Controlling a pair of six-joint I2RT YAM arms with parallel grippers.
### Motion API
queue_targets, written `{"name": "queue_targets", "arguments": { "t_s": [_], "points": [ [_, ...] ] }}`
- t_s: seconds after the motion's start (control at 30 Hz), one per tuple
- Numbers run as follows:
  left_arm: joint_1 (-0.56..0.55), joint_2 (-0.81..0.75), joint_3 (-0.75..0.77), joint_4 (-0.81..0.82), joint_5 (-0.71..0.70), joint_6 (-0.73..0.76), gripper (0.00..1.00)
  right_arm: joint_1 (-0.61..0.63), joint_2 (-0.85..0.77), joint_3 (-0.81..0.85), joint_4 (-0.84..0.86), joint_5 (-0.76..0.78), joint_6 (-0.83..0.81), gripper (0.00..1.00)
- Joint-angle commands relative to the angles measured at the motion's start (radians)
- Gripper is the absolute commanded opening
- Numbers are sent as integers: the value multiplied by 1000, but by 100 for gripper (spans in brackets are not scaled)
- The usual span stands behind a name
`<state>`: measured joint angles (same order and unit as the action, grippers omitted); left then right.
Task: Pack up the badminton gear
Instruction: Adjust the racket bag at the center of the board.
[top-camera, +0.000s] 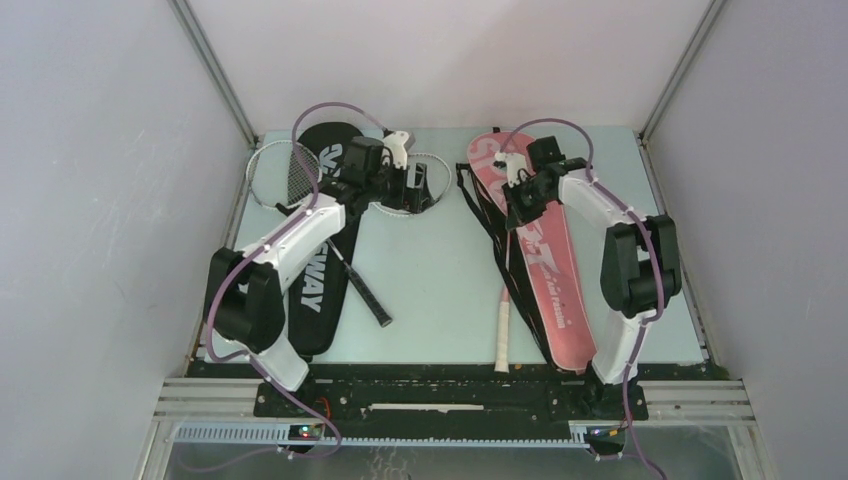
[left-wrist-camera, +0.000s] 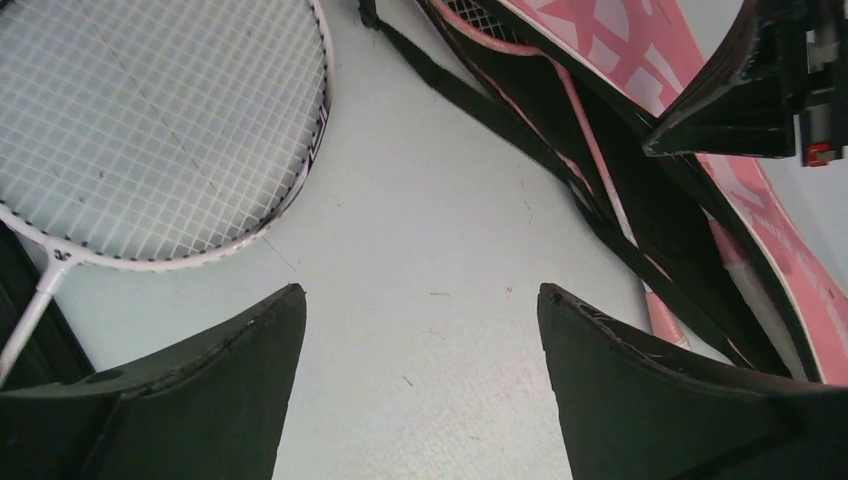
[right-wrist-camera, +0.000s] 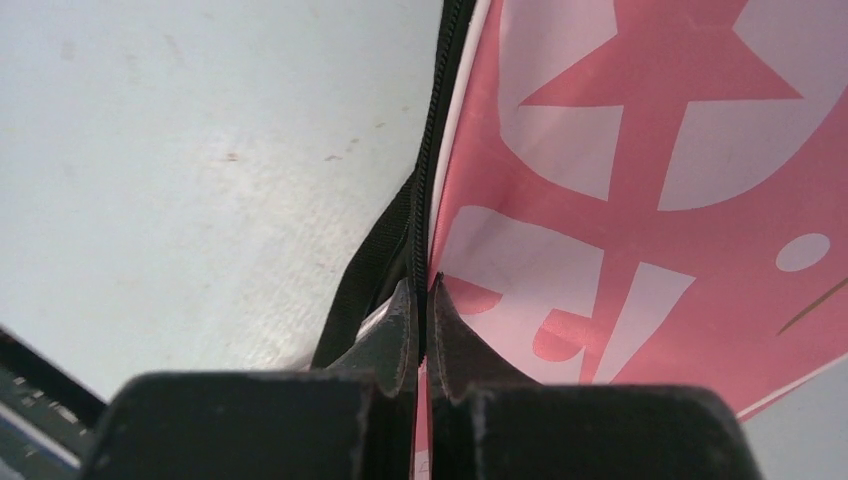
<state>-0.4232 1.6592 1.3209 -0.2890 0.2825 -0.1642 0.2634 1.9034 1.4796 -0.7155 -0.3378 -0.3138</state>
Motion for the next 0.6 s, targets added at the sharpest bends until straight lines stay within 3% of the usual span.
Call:
{"name": "queue_targets", "arguments": {
  "t_s": [0.0, 0.2, 0.57],
  "points": [
    [3, -39, -34, 62, 11, 76, 91, -13, -86, 55, -52, -240, -34, 0],
    [3, -1, -32, 86, 106, 38, 95, -54, -114, 77, -103, -422, -35, 0],
    [-45, 175, -82, 212, 209, -210, 95, -163, -77, 110, -54, -721, 134, 0]
  ]
}}
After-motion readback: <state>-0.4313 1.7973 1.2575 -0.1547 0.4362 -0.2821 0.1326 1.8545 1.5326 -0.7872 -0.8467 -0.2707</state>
